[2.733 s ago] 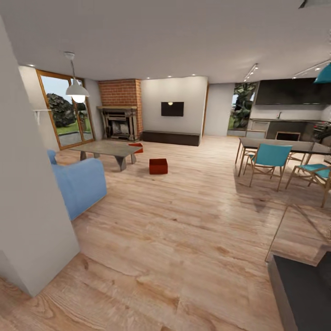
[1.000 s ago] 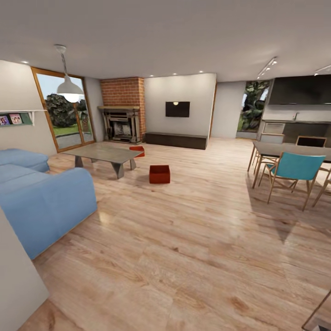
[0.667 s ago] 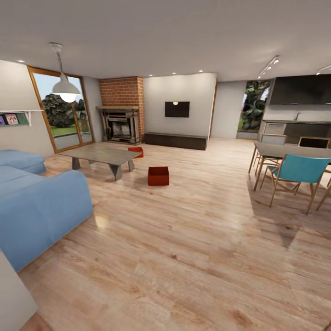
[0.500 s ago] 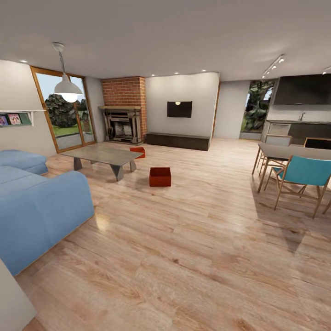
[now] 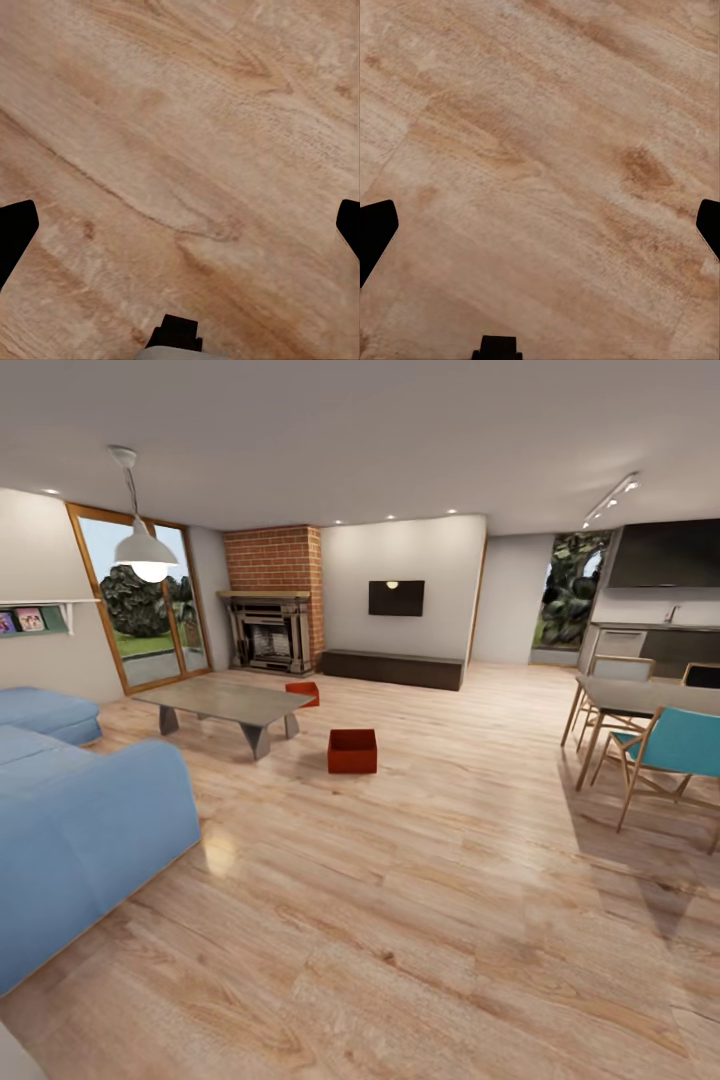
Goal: Move the two storage containers from the living room to the garage. In the garage, place one container on the floor and stack the other container on top of it (either order is fine).
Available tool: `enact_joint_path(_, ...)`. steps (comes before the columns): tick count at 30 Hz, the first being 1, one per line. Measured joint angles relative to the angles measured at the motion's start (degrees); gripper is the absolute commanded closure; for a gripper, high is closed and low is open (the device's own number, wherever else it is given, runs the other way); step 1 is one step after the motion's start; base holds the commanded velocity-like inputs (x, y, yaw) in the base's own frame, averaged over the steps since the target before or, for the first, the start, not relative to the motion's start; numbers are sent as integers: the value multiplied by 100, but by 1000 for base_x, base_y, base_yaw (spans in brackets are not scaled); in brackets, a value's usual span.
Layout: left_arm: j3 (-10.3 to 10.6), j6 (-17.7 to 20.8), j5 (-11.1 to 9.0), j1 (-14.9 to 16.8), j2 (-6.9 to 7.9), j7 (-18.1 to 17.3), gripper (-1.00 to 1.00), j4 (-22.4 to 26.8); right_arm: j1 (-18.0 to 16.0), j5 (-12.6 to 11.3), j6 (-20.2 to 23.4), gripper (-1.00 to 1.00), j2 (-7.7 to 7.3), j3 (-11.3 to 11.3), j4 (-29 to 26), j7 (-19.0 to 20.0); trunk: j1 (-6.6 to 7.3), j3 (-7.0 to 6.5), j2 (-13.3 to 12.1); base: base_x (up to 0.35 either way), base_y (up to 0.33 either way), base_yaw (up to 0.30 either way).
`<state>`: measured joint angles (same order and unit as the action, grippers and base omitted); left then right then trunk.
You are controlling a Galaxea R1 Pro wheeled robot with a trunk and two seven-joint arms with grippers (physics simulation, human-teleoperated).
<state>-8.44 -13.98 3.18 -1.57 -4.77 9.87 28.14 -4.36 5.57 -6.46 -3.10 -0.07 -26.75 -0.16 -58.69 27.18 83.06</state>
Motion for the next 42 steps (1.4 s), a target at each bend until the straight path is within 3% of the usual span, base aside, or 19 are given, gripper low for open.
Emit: enact_joint_path(42,0,-1,0,-1,9,108,-100,0,0,0,0,-100,1,3,0,0,0,0,0,327,0,14)
